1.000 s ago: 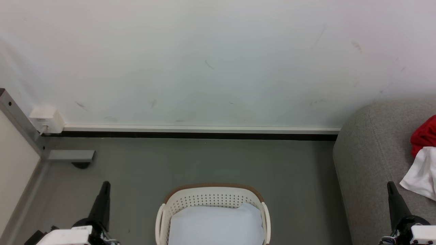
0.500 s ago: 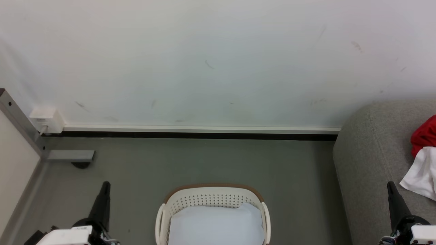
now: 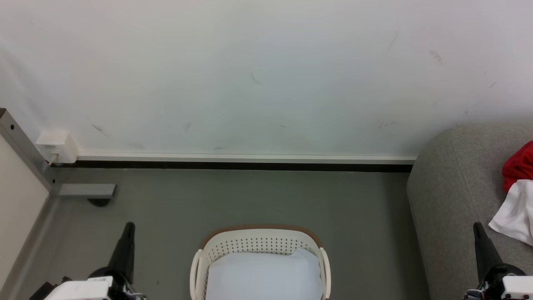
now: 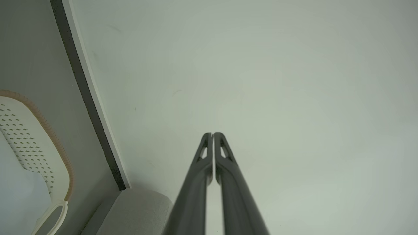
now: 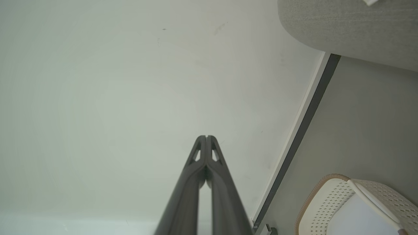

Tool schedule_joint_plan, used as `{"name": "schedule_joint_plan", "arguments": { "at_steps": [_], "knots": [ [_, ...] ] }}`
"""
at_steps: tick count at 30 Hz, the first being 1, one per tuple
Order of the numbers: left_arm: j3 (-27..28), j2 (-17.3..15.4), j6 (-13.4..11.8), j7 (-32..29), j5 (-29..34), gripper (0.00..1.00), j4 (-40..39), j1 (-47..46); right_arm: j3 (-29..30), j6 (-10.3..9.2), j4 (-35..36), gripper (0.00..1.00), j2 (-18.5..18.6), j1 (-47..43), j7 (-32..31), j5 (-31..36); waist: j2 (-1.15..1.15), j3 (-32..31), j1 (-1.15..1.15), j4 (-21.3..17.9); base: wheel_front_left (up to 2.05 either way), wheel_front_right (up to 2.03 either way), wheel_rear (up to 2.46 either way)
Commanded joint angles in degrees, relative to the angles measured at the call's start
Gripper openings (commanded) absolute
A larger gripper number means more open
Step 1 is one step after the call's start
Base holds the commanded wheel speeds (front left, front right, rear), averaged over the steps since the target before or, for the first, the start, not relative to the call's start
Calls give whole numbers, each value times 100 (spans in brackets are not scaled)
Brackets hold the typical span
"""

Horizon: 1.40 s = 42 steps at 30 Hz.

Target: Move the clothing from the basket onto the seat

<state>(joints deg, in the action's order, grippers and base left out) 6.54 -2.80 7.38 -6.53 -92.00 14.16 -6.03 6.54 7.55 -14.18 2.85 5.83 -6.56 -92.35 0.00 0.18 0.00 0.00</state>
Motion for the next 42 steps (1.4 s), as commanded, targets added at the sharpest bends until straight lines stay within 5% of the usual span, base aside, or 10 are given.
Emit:
{"name": "schedule_joint_plan", "arguments": {
  "at_steps": [1,42],
  "knots": [
    [8,-14,28,-21,-78,0,-24,-38,18,-12,32,0,-4,70,-14,-12,0,0,0,0,0,0,0],
    [7,-14,28,-21,-77,0,-24,-38,17,-12,33,0,-4,70,-13,-13,0,0,0,0,0,0,0]
  ]
}}
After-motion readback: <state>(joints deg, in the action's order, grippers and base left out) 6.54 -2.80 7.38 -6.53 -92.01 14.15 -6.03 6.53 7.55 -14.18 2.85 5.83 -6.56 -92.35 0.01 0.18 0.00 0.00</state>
